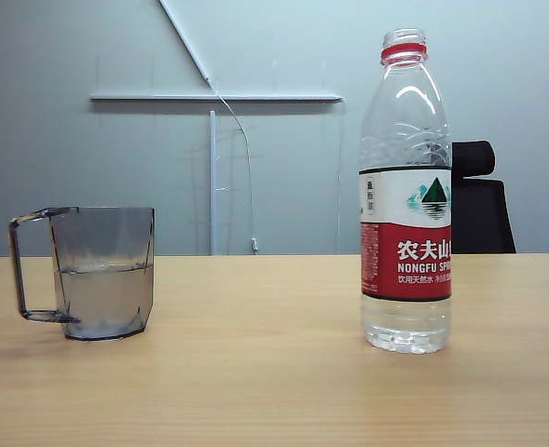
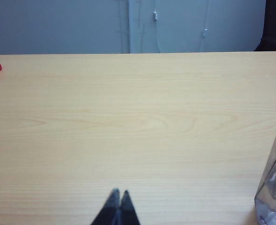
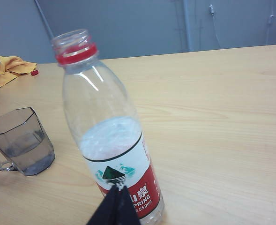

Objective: Pick up the mineral water bottle on the table and pour water into the mug until it's half full.

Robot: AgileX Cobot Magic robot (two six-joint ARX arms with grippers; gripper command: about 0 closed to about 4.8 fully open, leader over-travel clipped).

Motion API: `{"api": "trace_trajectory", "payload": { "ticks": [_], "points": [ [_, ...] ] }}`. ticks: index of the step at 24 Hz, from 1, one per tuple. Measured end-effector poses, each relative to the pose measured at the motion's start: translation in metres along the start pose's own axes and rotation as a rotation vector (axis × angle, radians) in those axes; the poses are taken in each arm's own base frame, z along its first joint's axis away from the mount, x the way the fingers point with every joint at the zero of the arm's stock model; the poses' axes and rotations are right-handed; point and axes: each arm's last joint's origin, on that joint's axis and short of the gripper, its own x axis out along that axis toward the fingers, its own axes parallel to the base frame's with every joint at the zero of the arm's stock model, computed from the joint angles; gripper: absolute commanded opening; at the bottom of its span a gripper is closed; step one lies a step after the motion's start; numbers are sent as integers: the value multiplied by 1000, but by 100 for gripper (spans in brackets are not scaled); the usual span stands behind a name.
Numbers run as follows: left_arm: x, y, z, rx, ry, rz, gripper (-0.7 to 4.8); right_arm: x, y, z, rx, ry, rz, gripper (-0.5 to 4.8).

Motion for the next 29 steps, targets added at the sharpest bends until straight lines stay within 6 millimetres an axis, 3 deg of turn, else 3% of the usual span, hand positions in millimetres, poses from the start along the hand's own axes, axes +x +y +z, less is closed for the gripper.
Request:
{"api": "trace_trajectory", "payload": {
  "ticks": [7,12,16,29],
  "points": [
    [0,0,0,0,0,0,-2,4,-8,2,-128,-10,-31,-3],
    [0,0,0,0,0,0,-2,11,-37,-3,-139,-33,-212,-3],
    [0,0,0,0,0,0,-2,15,-54,-12,-119,-77,-226,-3],
    [0,0,0,0,0,0,-2,9,-70,-5,-120,-135,-343,-3]
  ]
}}
